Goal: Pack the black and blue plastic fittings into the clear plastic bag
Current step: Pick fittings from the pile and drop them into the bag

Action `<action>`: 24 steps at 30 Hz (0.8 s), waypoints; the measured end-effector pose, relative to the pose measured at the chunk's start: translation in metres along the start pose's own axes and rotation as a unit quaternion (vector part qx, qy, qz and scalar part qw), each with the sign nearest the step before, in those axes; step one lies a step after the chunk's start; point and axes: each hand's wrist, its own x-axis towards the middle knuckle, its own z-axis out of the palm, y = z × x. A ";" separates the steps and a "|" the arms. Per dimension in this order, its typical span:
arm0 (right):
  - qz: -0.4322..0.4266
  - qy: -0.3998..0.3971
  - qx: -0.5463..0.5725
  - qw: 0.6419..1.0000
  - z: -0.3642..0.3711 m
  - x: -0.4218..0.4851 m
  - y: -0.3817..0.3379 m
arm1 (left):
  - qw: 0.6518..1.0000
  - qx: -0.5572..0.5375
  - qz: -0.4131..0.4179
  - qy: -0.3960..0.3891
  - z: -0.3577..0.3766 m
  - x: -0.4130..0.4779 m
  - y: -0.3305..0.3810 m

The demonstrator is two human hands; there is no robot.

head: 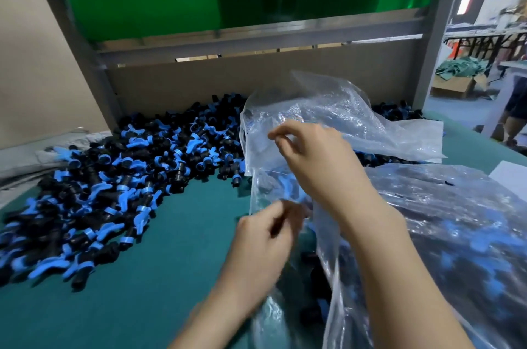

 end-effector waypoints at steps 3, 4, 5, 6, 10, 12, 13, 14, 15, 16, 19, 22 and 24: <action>0.014 -0.028 -0.017 0.999 0.006 -0.001 0.004 | 0.971 0.204 -0.070 0.105 -0.063 -0.015 -0.062; 0.018 -0.039 -0.023 0.999 0.008 -0.002 0.005 | 0.946 0.283 -0.100 0.119 -0.075 -0.018 -0.072; 0.024 -0.049 -0.030 0.998 0.009 -0.002 0.007 | 0.920 0.335 -0.140 0.147 -0.080 -0.019 -0.077; 0.033 -0.057 -0.037 0.997 0.011 -0.003 0.009 | 0.890 0.376 -0.178 0.185 -0.082 -0.017 -0.086; 0.056 -0.081 -0.060 0.993 0.017 -0.004 0.014 | 0.836 0.403 -0.292 0.230 -0.122 -0.013 -0.104; 0.058 -0.089 -0.069 0.992 0.018 -0.004 0.015 | 0.836 0.410 -0.321 0.171 -0.121 -0.018 -0.112; 0.057 -0.090 -0.071 0.992 0.019 -0.005 0.015 | 0.835 0.421 -0.319 0.156 -0.121 -0.019 -0.114; 0.057 -0.090 -0.072 0.992 0.019 -0.005 0.015 | 0.837 0.425 -0.313 0.146 -0.121 -0.019 -0.115; 0.057 -0.090 -0.072 0.992 0.020 -0.005 0.016 | 0.838 0.432 -0.303 0.139 -0.121 -0.019 -0.117; 0.057 -0.090 -0.073 0.992 0.020 -0.004 0.016 | 0.839 0.434 -0.300 0.132 -0.121 -0.019 -0.117; 0.060 -0.093 -0.076 0.991 0.019 -0.004 0.015 | 0.860 0.417 -0.271 0.120 -0.115 -0.019 -0.112; 0.060 -0.098 -0.077 0.990 0.018 -0.005 0.014 | 0.887 0.410 -0.197 0.084 -0.100 -0.018 -0.100; 0.060 -0.103 -0.077 0.990 0.018 -0.005 0.014 | 0.905 0.395 -0.147 0.061 -0.090 -0.017 -0.094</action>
